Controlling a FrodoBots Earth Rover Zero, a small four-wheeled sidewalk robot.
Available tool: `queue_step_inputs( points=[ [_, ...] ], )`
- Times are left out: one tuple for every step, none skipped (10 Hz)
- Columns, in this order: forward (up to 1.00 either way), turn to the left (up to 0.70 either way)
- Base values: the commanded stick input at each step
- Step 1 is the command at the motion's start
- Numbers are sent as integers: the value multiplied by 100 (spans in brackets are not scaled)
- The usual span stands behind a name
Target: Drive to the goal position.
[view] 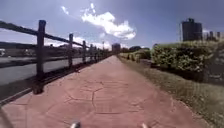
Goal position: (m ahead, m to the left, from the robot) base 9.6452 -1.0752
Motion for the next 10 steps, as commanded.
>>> queue_step_inputs(
  points=[
    [85, 0],
    [85, 0],
    [85, 0],
    [85, 0],
    [85, 0],
    [85, 0],
    [85, 0],
    [85, 0],
    [85, 0],
    [85, 0]
  ],
)
